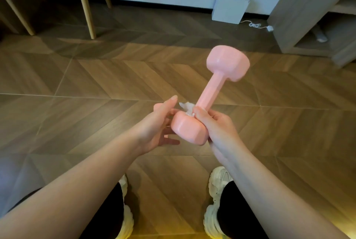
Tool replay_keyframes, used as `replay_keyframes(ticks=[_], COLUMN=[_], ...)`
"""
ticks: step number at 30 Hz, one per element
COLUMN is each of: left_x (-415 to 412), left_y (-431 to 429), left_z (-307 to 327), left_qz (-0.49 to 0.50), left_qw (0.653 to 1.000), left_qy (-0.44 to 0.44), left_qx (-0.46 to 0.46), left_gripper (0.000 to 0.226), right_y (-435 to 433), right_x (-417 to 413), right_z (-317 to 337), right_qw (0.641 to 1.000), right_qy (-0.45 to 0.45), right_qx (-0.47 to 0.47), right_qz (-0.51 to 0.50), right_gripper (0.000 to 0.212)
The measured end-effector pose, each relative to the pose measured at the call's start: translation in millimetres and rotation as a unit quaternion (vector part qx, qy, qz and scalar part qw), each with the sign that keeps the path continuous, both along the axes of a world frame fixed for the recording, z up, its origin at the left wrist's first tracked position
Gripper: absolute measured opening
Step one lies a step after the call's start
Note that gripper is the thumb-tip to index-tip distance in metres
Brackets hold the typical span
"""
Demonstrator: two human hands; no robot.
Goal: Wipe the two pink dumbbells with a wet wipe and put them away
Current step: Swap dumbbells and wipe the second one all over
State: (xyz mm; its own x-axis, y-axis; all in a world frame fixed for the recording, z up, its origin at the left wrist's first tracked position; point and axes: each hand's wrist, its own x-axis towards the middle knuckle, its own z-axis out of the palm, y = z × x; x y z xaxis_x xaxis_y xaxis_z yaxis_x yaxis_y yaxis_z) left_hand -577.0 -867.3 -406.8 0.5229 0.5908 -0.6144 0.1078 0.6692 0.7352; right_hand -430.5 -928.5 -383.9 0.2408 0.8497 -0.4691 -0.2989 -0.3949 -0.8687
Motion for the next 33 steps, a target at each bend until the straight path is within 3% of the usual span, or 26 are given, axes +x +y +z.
replay_keyframes(ticks=[2, 4, 6, 12, 19, 28, 33], left_x=[4.5, 10.7, 17.3, 22.6, 24.4, 22.5, 23.5], left_y=[-6.9, -12.7, -13.2, -10.7, -16.6, -14.5, -13.2], left_z=[3.9, 11.2, 14.9, 17.9, 14.6, 11.3, 5.7], left_qz=[0.011, 0.015, 0.028, 0.066, 0.039, 0.011, -0.019], left_qw=[0.996, 0.991, 0.992, 0.990, 0.996, 0.998, 0.998], left_qy=[-0.076, -0.120, -0.121, -0.123, -0.082, -0.060, -0.019], left_qx=[-0.049, -0.058, -0.038, -0.012, 0.001, 0.023, 0.059], left_gripper=[0.093, 0.077, 0.066, 0.067, 0.016, 0.023, 0.053], right_y=[4.9, 9.0, 12.4, 20.1, 23.1, 31.5, 36.7], right_x=[3.8, 5.8, 6.9, 17.5, 28.6, 22.5, 31.2], right_z=[4.5, 6.0, 6.5, 12.6, 11.4, -1.4, 3.5], right_qw=[0.999, 0.999, 0.999, 0.997, 0.980, 0.988, 0.969], right_qy=[-0.020, -0.041, -0.036, 0.040, 0.153, 0.114, 0.159], right_qx=[0.009, 0.010, 0.015, 0.055, 0.047, 0.035, 0.041], right_qz=[-0.024, -0.032, -0.036, -0.040, -0.117, -0.099, -0.182], right_gripper=[0.014, 0.015, 0.014, 0.017, 0.036, 0.021, 0.013])
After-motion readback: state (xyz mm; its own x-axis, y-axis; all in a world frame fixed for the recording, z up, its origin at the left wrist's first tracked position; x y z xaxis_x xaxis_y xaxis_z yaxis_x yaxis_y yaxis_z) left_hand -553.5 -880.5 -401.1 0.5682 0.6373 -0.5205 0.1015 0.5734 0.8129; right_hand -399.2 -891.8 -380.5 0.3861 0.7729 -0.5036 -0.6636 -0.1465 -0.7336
